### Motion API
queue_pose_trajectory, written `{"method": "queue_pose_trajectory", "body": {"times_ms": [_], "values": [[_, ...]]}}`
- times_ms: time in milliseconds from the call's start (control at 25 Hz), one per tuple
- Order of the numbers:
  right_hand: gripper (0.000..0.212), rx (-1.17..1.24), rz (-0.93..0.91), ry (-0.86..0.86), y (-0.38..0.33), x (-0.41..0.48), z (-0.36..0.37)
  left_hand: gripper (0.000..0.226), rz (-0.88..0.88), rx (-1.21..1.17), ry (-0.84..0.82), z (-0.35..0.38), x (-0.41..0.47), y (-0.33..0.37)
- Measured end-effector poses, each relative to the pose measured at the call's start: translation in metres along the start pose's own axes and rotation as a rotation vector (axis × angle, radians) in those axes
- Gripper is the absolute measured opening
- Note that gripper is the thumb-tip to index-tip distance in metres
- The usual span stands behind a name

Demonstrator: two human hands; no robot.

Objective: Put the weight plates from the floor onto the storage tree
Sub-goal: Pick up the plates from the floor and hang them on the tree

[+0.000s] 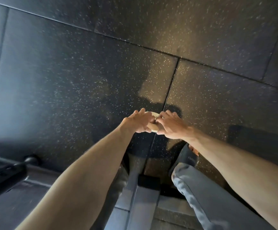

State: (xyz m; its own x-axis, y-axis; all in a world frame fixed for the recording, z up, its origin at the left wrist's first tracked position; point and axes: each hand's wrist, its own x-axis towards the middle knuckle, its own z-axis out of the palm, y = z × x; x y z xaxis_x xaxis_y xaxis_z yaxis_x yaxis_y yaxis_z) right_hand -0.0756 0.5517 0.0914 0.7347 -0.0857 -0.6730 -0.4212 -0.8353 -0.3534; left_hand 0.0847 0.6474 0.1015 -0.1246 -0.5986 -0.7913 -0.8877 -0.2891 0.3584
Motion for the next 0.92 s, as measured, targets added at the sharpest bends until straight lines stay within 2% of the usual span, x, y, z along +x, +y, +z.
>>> {"method": "queue_pose_trajectory", "body": {"times_ms": [120, 200, 280, 440, 520, 680, 920], "values": [[0.052, 0.076, -0.006, -0.054, -0.053, -0.067, -0.094, 0.034, -0.134, -0.241, -0.026, -0.052, -0.108, 0.025], [0.032, 0.138, -0.025, -0.022, -0.093, -0.111, -0.152, 0.035, -0.21, -0.367, 0.009, -0.087, -0.183, 0.047], [0.013, 0.208, -0.012, 0.015, -0.135, -0.156, -0.204, 0.037, -0.279, -0.462, 0.097, -0.118, -0.261, 0.068], [0.009, 0.209, -0.166, 0.013, -0.226, -0.226, -0.289, 0.042, -0.421, -0.633, 0.329, -0.142, -0.412, 0.097], [0.016, 0.194, -0.259, -0.028, -0.278, -0.243, -0.315, 0.039, -0.492, -0.779, 0.436, -0.129, -0.477, 0.1], [0.017, 0.009, -0.498, -0.081, -0.403, -0.261, -0.343, 0.034, -0.704, -0.983, 0.722, -0.083, -0.605, 0.097], [0.016, -0.193, -0.893, -0.153, -0.616, -0.295, -0.311, 0.037, -1.012, -1.344, 1.182, 0.047, -0.77, 0.111]]}}
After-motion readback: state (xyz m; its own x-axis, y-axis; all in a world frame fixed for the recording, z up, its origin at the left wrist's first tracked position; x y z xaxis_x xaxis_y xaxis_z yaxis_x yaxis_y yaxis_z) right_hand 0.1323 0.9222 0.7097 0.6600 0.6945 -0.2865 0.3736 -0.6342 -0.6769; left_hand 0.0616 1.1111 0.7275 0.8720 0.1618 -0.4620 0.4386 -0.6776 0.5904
